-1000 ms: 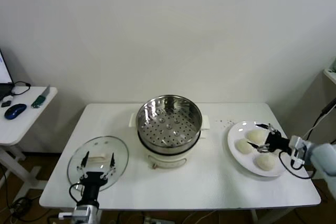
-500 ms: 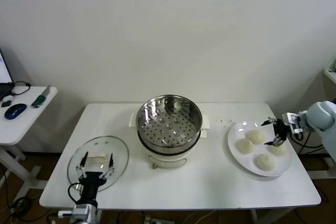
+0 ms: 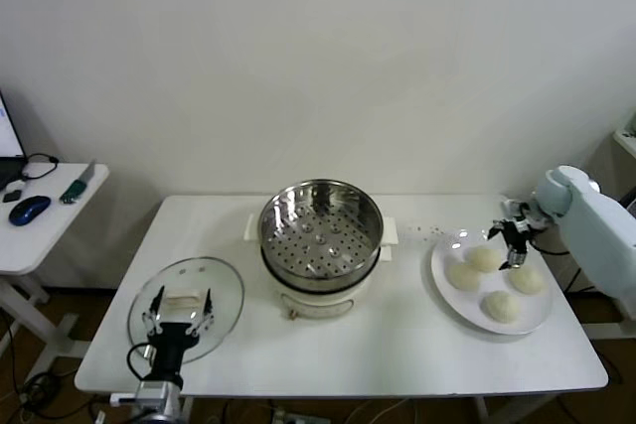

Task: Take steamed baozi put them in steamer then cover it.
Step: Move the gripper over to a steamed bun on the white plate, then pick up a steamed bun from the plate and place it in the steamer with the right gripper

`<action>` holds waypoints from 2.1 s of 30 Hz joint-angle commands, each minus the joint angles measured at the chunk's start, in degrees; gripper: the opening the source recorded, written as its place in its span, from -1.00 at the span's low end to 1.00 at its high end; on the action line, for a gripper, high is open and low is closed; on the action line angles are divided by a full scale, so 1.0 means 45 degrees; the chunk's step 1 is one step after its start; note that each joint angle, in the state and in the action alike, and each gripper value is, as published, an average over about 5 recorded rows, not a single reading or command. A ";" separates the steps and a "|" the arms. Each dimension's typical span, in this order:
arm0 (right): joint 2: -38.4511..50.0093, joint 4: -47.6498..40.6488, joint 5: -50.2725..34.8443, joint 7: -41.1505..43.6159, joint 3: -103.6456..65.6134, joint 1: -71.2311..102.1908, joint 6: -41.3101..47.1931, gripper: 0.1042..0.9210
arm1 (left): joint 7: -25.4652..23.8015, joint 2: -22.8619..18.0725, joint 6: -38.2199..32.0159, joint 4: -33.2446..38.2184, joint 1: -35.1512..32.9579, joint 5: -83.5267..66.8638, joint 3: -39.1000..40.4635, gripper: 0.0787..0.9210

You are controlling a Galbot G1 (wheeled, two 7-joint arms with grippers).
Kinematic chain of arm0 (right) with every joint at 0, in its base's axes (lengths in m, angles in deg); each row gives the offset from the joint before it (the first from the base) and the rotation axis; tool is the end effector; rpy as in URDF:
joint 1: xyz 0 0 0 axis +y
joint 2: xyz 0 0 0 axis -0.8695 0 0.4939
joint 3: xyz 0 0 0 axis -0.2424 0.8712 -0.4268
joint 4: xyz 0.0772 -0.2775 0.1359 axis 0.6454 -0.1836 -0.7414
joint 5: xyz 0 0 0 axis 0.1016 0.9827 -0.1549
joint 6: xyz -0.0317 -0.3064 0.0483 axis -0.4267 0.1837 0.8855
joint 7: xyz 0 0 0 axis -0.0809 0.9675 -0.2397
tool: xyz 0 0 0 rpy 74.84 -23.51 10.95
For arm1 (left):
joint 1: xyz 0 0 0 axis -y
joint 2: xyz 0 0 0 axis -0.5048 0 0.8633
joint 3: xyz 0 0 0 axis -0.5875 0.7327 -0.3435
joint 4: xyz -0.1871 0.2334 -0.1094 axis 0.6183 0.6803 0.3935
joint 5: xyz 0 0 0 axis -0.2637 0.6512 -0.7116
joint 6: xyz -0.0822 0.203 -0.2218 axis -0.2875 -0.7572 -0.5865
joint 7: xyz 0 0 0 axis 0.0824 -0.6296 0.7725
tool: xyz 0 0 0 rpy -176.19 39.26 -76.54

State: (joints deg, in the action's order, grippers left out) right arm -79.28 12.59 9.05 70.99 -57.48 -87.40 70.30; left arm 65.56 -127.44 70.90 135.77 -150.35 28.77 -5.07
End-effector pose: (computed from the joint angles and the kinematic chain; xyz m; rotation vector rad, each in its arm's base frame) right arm 0.5105 -0.2404 -0.1875 1.1821 -1.3486 1.3090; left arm 0.1447 0.0559 -0.3413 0.1328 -3.0358 -0.3774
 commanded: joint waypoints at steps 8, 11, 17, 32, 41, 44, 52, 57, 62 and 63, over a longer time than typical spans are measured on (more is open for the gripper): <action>-0.1627 -0.2268 0.2047 -0.1015 -0.0055 -0.0293 -0.0596 0.76 | 0.0033 0.0107 -0.0069 -0.0222 0.0043 0.0002 -0.0046 0.77; -0.1742 -0.2353 0.2240 -0.1318 -0.0277 -0.0195 -0.0669 0.76 | 0.0038 0.0118 -0.0101 -0.0240 0.0013 0.0003 -0.0065 0.77; -0.1960 -0.2532 0.2475 -0.1520 -0.0544 -0.0160 -0.0724 0.76 | 0.0036 0.0126 -0.0165 -0.0268 -0.0056 0.0018 -0.0098 0.77; -0.2039 -0.2743 0.2842 -0.0881 -0.0754 -0.0221 -0.0826 0.57 | 0.0082 0.0114 -0.0204 -0.0257 -0.0175 0.0040 -0.0206 0.77; -0.1838 -0.2426 0.2306 -0.0606 -0.0494 -0.0273 -0.0827 0.39 | 0.0100 0.0086 -0.0241 -0.0180 -0.0335 0.0062 -0.0218 0.77; -0.1624 -0.2006 0.1718 -0.0471 0.0113 -0.0517 -0.0958 0.39 | 0.0103 0.0076 -0.0249 -0.0119 -0.0404 0.0063 -0.0233 0.77; -0.1310 -0.0268 -0.0994 0.0305 0.3785 -0.3479 -0.2141 0.41 | 0.0092 0.0066 -0.0242 0.0110 -0.0586 0.0053 -0.0258 0.77; -0.1942 0.0726 -0.2129 0.0691 0.6288 -0.5776 -0.2984 0.42 | 0.0090 0.0035 -0.0256 0.0200 -0.0718 0.0058 -0.0253 0.77; -0.3242 0.1285 -0.2699 0.0805 0.7565 -0.7305 -0.4178 0.43 | 0.0074 0.0037 -0.0260 0.0260 -0.0871 0.0069 -0.0237 0.77; -0.3514 0.1472 -0.2780 0.0805 0.7765 -0.7547 -0.4378 0.43 | 0.0045 0.0041 -0.0233 0.0294 -0.0919 0.0069 -0.0229 0.77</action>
State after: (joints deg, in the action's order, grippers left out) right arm -89.44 13.44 3.73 72.92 -36.01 -108.31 57.47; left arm 65.97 -127.27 69.72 136.70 -153.80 29.04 -6.19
